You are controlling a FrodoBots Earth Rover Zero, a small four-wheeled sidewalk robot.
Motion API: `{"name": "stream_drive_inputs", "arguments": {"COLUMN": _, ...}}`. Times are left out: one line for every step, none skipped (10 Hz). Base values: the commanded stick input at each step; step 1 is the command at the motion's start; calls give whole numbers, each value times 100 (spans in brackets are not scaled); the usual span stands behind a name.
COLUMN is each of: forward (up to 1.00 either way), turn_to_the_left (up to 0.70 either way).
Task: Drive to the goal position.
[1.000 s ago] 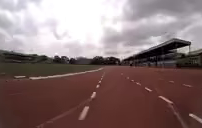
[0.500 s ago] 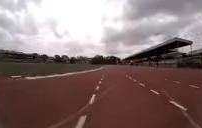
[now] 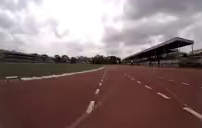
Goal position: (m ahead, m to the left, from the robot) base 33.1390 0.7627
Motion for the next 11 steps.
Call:
{"name": "stream_drive_inputs", "arguments": {"forward": 70, "turn_to_the_left": 0}}
{"name": "stream_drive_inputs", "arguments": {"forward": 70, "turn_to_the_left": 0}}
{"name": "stream_drive_inputs", "arguments": {"forward": 70, "turn_to_the_left": 0}}
{"name": "stream_drive_inputs", "arguments": {"forward": 70, "turn_to_the_left": 0}}
{"name": "stream_drive_inputs", "arguments": {"forward": 70, "turn_to_the_left": 0}}
{"name": "stream_drive_inputs", "arguments": {"forward": 70, "turn_to_the_left": 0}}
{"name": "stream_drive_inputs", "arguments": {"forward": 70, "turn_to_the_left": 0}}
{"name": "stream_drive_inputs", "arguments": {"forward": 70, "turn_to_the_left": 0}}
{"name": "stream_drive_inputs", "arguments": {"forward": 70, "turn_to_the_left": 0}}
{"name": "stream_drive_inputs", "arguments": {"forward": 70, "turn_to_the_left": 0}}
{"name": "stream_drive_inputs", "arguments": {"forward": 70, "turn_to_the_left": 0}}
